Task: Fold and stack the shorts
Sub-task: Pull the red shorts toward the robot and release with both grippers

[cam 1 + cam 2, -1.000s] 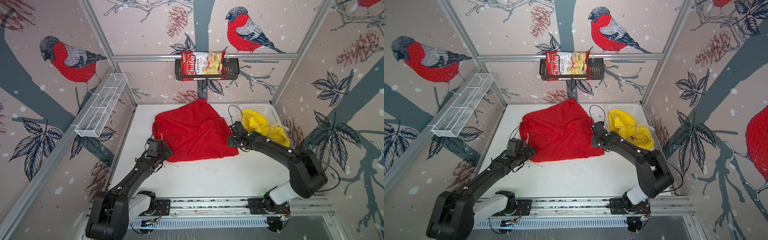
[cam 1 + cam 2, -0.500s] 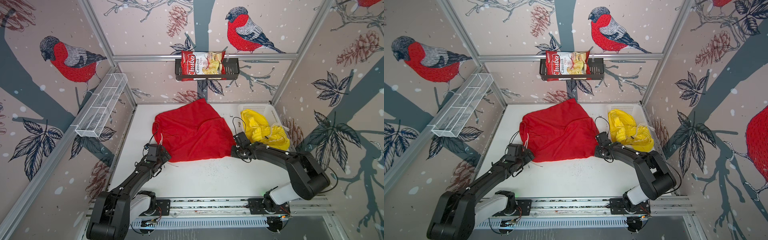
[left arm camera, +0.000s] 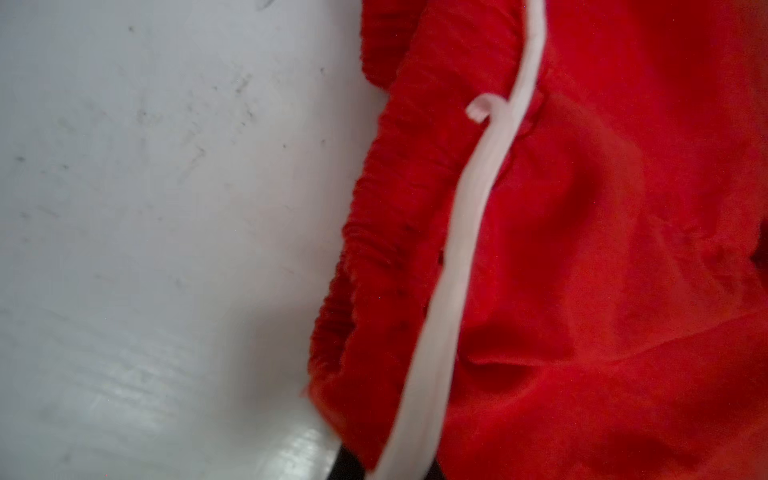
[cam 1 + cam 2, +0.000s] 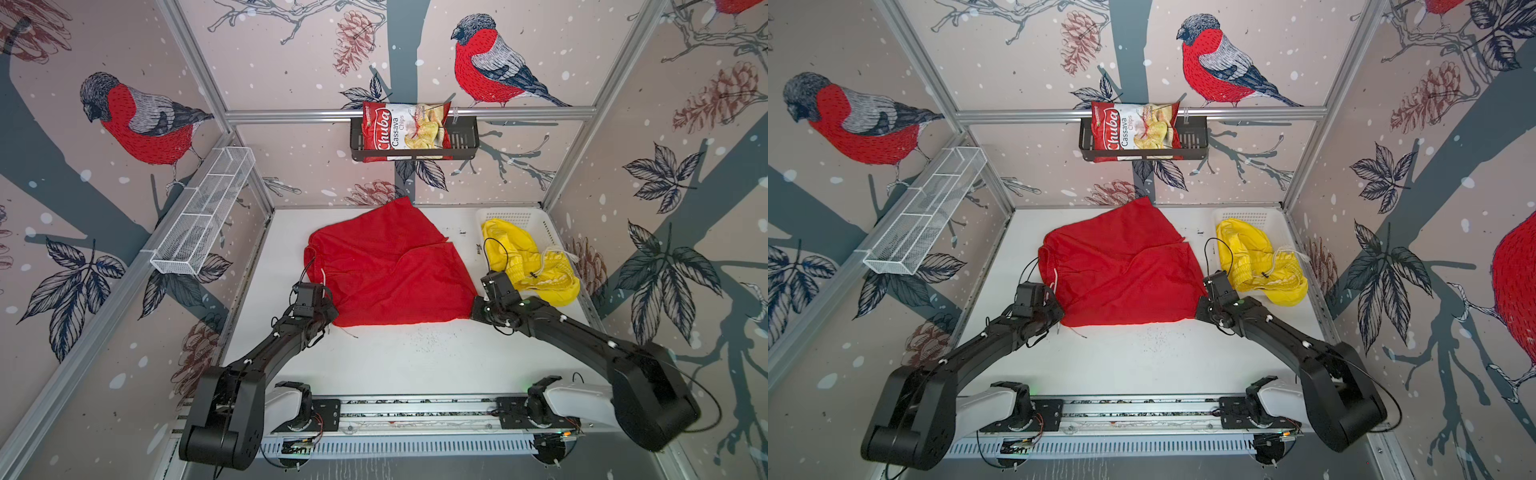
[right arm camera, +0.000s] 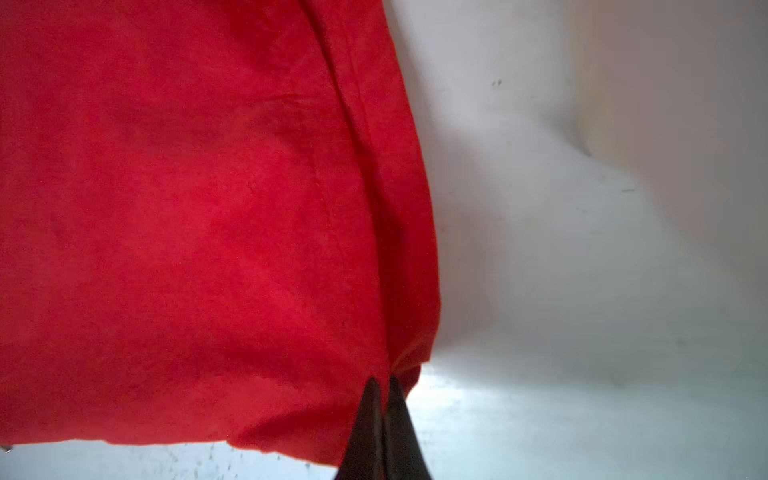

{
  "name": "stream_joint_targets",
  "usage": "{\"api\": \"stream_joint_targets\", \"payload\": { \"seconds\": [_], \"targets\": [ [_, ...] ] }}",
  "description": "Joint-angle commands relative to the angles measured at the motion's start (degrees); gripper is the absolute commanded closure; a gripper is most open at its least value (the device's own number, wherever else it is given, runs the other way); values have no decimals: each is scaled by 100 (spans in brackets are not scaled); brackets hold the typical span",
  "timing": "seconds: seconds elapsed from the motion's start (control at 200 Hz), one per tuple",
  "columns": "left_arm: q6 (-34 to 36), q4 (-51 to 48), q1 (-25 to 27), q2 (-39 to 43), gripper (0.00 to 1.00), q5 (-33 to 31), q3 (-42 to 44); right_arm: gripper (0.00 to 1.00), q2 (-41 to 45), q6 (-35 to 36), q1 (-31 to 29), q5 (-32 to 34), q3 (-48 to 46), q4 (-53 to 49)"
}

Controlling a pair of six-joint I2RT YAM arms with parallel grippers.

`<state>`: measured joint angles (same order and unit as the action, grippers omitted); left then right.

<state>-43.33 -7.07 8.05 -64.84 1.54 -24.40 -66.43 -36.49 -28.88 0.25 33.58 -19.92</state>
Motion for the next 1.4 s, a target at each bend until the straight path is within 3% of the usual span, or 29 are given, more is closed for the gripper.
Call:
{"api": "stream_joint_targets", "payload": {
  "seconds": [0.0,0.2,0.28,0.475,0.53,0.62,0.655,0.735,0.77,0.83,0.91,0.966,1.026,1.096,1.146,1.216,1.311,1.391],
  "targets": [
    [105,-780,-6,449,100,138,-76,100,710,-540,-126,36,-141,-778],
    [41,-1413,3,1614,100,661,149,100,1913,-1306,-434,-96,-639,-1492],
    [-202,-1368,255,1970,100,752,361,100,2248,-1490,-465,-126,-809,-1703],
    [-635,-1728,597,2188,100,1044,468,100,2964,-1602,-469,-175,-760,-2169],
    [-703,-1816,663,2225,95,1067,473,89,3025,-1553,-469,-133,-631,-2296],
    [-747,-1921,715,2330,94,991,446,84,2995,-1405,-469,168,-255,-2532],
    [-785,-1975,716,2377,83,947,439,78,2949,-1328,-469,283,-104,-2598],
    [-814,-2203,718,2424,31,959,327,53,2730,-1128,-459,501,358,-2710],
    [-763,-2354,721,2456,22,940,242,46,2610,-1026,-456,599,589,-2727],
    [-689,-2677,716,2542,18,780,-10,40,2340,-836,-460,895,979,-2653],
    [-685,-2962,724,2795,18,452,-470,39,1856,-573,-457,1187,1478,-2235],
    [-694,-2944,720,3010,25,119,-770,41,1418,-385,-460,1170,1724,-1739],
    [-690,-2669,719,3198,45,-312,-946,47,849,-140,-476,1022,1941,-1129],
    [-719,-2009,719,3109,61,-546,-928,63,67,134,-554,842,2222,-491],
    [-738,-1423,718,2773,67,-477,-871,76,-477,361,-640,766,2427,-25],
    [-745,-651,716,1930,70,-184,-879,84,-1326,651,-688,660,2824,372],
    [-648,41,719,673,81,57,-1145,87,-2442,909,-662,628,3419,708],
    [-726,84,687,-241,83,-176,-1528,87,-3418,1094,-595,476,4084,725]
  ]
}}
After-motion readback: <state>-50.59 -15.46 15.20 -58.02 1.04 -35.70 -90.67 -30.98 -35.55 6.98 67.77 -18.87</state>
